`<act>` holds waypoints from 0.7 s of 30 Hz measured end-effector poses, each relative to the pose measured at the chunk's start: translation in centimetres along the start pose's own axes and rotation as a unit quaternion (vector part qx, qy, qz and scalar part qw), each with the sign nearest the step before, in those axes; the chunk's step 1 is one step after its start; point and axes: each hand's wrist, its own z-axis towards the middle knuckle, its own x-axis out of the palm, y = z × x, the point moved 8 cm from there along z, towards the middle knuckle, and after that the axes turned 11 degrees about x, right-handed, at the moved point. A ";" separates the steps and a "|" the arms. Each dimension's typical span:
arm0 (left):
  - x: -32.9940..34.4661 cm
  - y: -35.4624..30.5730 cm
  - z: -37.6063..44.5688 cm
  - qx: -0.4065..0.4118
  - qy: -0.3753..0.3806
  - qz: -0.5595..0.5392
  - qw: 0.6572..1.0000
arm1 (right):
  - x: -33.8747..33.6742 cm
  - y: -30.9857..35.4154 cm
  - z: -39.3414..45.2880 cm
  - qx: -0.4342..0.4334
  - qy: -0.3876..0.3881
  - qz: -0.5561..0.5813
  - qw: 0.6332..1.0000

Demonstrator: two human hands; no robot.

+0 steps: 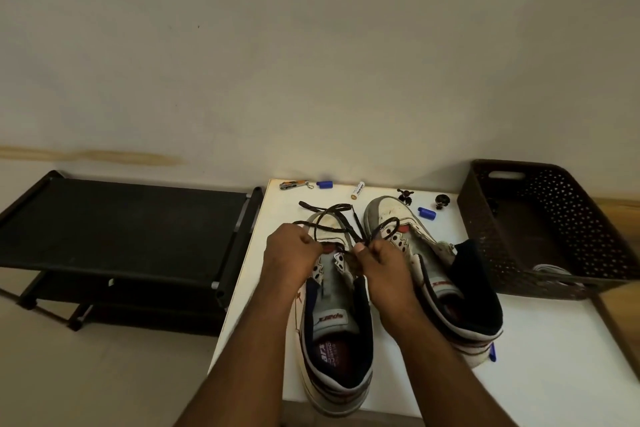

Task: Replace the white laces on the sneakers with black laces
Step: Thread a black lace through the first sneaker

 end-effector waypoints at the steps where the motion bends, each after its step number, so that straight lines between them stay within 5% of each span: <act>1: 0.1 0.0 0.0 0.003 0.005 0.001 1.000 | 0.1 -0.1 0.0 0.004 0.004 0.007 1.000; 13: 2.0 -0.4 0.1 0.037 0.042 -0.002 0.998 | 1.5 0.7 -1.2 0.035 0.089 -0.070 0.993; 21: 1.9 -0.3 0.2 0.053 0.073 -0.040 0.995 | 2.4 -0.3 -1.1 0.091 0.158 0.051 0.982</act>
